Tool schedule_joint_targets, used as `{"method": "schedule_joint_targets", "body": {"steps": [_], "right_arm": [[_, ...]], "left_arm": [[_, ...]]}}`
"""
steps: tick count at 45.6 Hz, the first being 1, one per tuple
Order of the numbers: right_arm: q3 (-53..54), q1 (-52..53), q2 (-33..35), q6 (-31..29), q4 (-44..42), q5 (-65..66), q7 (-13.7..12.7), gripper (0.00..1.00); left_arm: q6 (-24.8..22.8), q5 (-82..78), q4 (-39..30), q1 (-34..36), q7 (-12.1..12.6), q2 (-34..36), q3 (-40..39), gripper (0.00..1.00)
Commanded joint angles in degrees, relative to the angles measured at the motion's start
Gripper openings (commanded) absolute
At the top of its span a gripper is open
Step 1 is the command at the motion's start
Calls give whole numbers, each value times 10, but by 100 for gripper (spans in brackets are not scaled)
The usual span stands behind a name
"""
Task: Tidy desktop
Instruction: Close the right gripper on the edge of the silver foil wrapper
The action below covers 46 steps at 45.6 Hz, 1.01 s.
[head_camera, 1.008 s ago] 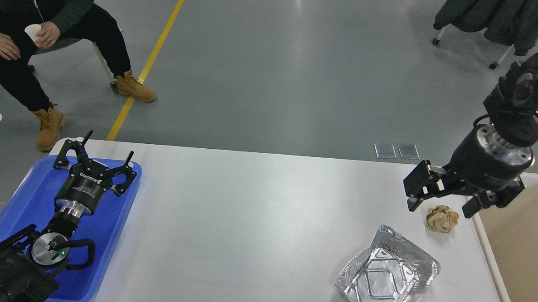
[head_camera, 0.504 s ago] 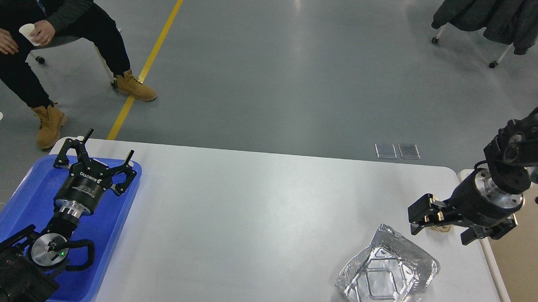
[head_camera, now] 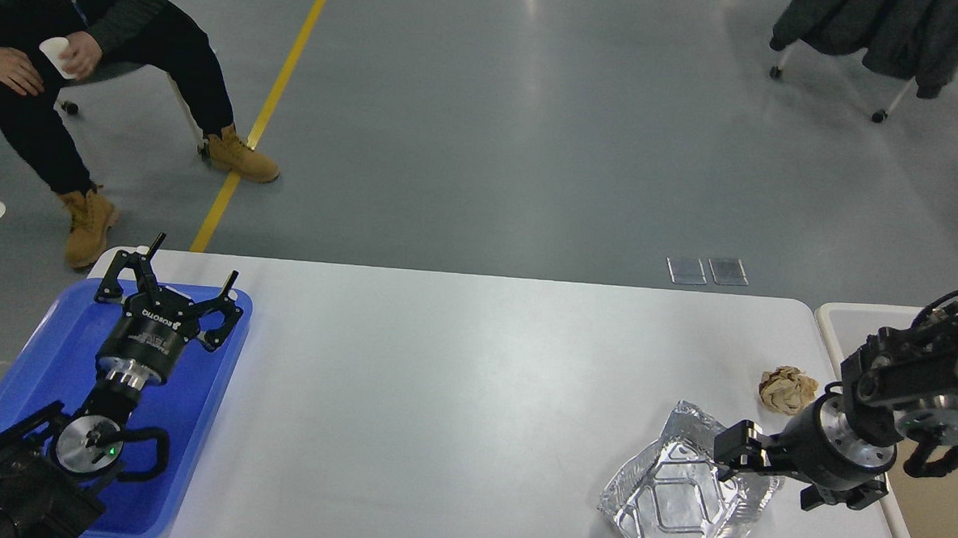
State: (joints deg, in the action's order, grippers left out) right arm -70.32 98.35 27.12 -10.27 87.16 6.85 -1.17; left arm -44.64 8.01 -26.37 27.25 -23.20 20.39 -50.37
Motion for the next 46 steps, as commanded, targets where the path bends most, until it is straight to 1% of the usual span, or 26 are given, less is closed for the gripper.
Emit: {"method": "schedule_joint_targets", "body": {"steps": [1, 22, 32, 36, 40, 44, 46], "right_arm": [[11, -64, 8, 48, -4, 6, 0, 100], [62, -162, -9, 89, -72, 18, 0, 100], [66, -188, -14, 104, -95, 33, -1, 100], [71, -202, -28, 107, -112, 34, -1, 100], [72, -207, -30, 113, -112, 36, -1, 100], [72, -217, -36, 129, -114, 36, -1, 96], [73, -219, -37, 132, -116, 36, -1, 90]], "left_arm": [[0, 0, 0, 0, 0, 0, 0, 99], [0, 0, 0, 0, 0, -1, -1, 99], [0, 0, 0, 0, 0, -1, -1, 99], [0, 0, 0, 0, 0, -1, -1, 99], [0, 0, 0, 0, 0, -1, -1, 99], [0, 0, 0, 0, 0, -1, -1, 99], [0, 0, 0, 0, 0, -1, -1, 99]]}}
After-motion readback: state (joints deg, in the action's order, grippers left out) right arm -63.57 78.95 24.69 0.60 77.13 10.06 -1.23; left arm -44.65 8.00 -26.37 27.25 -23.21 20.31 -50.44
